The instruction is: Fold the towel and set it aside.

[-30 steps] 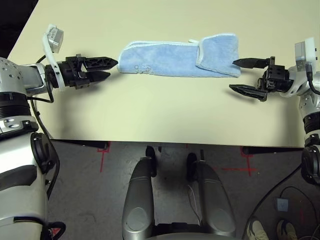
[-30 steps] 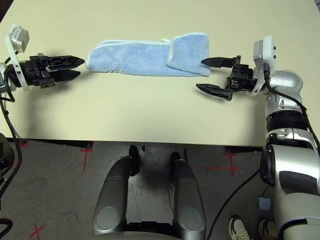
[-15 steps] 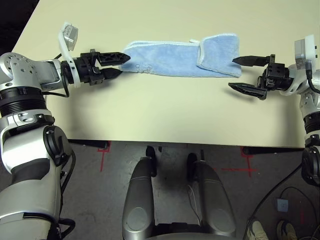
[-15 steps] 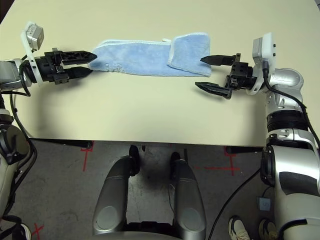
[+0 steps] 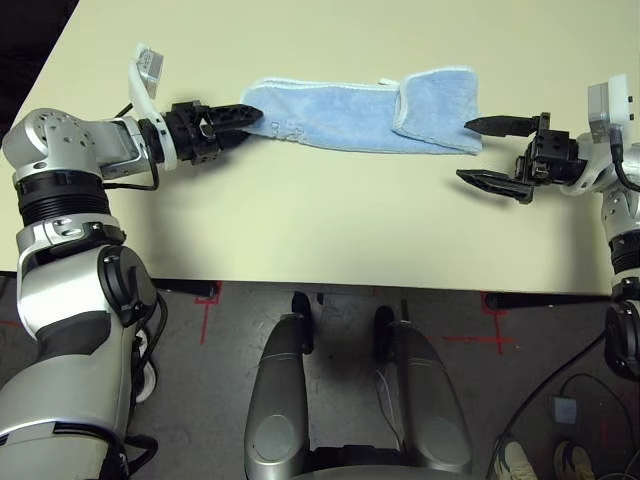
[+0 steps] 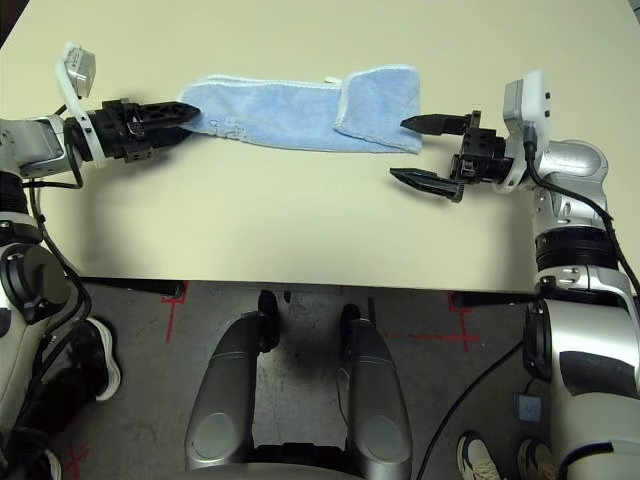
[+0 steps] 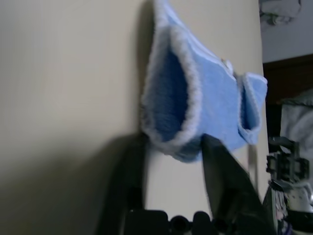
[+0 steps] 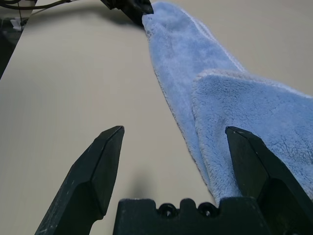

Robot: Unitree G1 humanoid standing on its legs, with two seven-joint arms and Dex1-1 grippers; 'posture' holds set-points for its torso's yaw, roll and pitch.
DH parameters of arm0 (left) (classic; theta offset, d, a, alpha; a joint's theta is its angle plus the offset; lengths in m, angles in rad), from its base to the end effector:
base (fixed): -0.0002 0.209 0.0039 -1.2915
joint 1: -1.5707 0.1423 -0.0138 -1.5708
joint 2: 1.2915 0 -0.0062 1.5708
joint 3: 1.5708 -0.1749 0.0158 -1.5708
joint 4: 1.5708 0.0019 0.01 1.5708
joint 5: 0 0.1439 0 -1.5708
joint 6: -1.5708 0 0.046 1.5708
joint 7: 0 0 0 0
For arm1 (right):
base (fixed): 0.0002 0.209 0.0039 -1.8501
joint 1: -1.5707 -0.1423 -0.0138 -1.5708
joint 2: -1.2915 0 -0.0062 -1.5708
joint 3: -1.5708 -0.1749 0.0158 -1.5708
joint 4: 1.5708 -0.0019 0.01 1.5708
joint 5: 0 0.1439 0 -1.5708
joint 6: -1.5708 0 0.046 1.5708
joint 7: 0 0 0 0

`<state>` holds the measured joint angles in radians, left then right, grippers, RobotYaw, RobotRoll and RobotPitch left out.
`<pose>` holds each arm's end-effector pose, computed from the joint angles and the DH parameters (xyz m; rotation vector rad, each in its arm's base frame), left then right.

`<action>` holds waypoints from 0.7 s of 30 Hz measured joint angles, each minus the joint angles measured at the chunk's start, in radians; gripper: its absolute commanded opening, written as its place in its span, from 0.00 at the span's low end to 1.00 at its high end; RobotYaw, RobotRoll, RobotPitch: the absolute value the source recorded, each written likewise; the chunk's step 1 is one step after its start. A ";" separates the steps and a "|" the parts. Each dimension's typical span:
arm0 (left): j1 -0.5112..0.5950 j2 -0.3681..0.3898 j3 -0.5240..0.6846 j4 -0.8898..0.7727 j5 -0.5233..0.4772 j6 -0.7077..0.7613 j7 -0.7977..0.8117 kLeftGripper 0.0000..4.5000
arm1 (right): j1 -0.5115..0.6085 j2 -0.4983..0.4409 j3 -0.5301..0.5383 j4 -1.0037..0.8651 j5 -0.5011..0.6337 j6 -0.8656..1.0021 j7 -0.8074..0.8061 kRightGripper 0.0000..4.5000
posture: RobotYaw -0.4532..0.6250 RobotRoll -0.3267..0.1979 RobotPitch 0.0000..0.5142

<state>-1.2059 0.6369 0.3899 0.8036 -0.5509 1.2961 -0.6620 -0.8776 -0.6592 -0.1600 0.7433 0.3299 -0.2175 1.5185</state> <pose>0.3232 0.2699 0.2612 -0.6807 0.4535 -0.6418 0.3178 -0.2943 0.2272 -0.4548 -0.2767 1.1784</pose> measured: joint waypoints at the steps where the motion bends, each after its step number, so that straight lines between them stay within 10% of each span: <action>1: -0.001 0.000 0.000 0.005 0.002 -0.012 0.001 0.30 | 0.001 -0.001 0.000 0.000 0.000 0.001 -0.001 1.00 | 0.44 0.62 0.75; 5: -0.012 0.002 0.001 0.043 0.006 -0.057 0.015 0.01 | 0.003 -0.002 0.000 -0.005 0.000 0.002 -0.005 1.00 | 0.44 0.62 0.75; 21: -0.032 0.107 -0.062 0.061 0.009 -0.068 -0.058 0.01 | 0.006 -0.007 0.001 -0.008 0.001 0.012 -0.021 1.00 | 0.45 0.62 0.75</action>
<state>-1.2374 0.7442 0.3283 0.8646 -0.5416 1.2286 -0.7197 -0.8718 -0.6661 -0.1593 0.7355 0.3309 -0.2053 1.4976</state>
